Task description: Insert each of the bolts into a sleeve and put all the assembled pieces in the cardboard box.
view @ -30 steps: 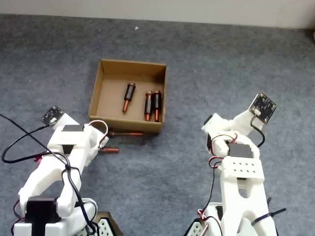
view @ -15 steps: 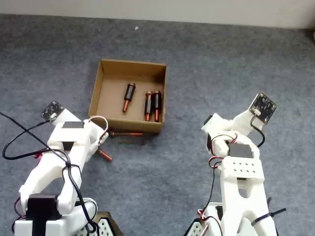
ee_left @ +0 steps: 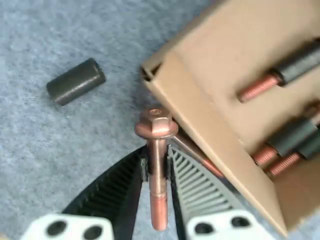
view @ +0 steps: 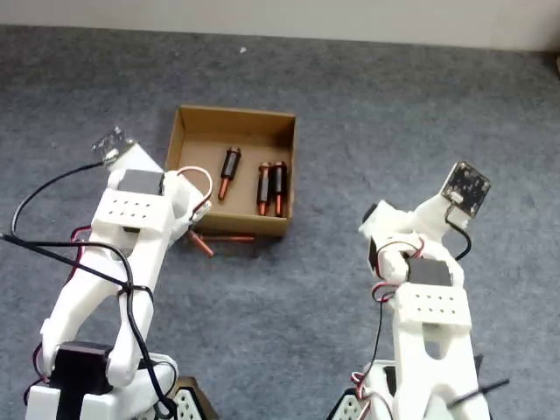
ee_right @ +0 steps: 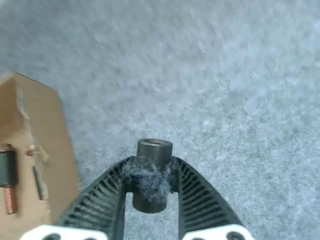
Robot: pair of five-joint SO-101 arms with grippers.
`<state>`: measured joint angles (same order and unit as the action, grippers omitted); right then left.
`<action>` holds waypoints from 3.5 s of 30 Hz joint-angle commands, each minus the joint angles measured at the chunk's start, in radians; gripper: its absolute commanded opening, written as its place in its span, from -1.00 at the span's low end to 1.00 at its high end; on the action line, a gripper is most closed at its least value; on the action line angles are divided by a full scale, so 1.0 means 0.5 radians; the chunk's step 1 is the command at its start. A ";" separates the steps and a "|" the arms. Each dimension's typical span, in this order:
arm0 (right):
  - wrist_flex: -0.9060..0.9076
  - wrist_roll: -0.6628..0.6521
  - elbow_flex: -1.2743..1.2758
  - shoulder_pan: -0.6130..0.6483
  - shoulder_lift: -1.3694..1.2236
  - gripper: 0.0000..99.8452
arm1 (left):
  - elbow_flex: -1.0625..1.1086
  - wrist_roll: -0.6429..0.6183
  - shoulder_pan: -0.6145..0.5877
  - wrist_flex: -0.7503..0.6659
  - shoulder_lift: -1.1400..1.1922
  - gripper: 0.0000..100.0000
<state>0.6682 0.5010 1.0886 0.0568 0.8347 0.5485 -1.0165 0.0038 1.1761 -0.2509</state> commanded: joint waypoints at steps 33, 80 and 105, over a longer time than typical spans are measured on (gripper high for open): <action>0.002 -1.056 0.919 1.235 1.852 -0.99 | 0.956 1.068 0.443 -0.666 -2.481 -0.99; -0.453 -1.117 0.925 1.527 2.002 -0.99 | 1.023 0.927 0.802 -0.715 -2.524 -0.99; -0.416 -1.237 0.778 1.649 2.002 -0.99 | 1.088 0.939 0.756 -0.709 -2.527 -0.99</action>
<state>0.4687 -0.0944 1.5428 0.8546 1.8167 1.0994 -0.5439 0.3905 0.8293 -1.5152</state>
